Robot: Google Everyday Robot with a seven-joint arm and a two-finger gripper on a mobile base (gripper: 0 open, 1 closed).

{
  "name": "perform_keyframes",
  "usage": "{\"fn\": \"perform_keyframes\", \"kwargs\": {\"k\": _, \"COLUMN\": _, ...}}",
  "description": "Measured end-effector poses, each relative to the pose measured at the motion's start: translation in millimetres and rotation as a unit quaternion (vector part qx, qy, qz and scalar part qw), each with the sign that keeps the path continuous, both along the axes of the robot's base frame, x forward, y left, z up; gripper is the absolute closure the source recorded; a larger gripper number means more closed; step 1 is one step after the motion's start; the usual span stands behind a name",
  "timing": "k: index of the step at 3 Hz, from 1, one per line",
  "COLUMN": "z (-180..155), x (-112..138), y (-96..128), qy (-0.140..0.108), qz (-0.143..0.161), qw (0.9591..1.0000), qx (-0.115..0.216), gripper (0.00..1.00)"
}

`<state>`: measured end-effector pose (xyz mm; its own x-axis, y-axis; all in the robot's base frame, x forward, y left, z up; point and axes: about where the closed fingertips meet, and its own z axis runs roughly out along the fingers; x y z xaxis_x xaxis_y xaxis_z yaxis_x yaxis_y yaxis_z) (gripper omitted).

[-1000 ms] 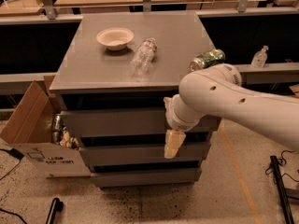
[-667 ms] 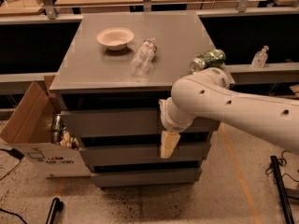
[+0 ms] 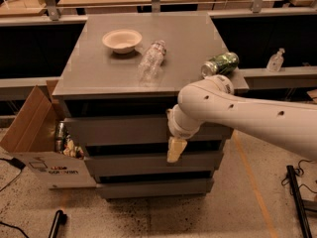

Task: Open top drawer

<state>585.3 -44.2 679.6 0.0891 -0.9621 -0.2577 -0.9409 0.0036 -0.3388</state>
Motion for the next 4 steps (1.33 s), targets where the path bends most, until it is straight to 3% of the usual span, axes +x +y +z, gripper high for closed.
{"fn": "perform_keyframes", "kwargs": {"k": 1, "z": -7.6, "x": 9.6, "y": -0.7, "qy": 0.004, "qz": -0.003, "qw": 1.0000, "qx": -0.002, "gripper": 0.18}}
{"fn": "perform_keyframes", "kwargs": {"k": 3, "z": -5.4, "x": 11.1, "y": -2.5, "qy": 0.013, "qz": 0.001, "qw": 0.9999, "qx": -0.001, "gripper": 0.22}}
{"fn": "perform_keyframes", "kwargs": {"k": 4, "z": 8.1, "x": -16.2, "y": -0.2, "qy": 0.037, "qz": 0.033, "qw": 0.9987, "qx": 0.012, "gripper": 0.23}}
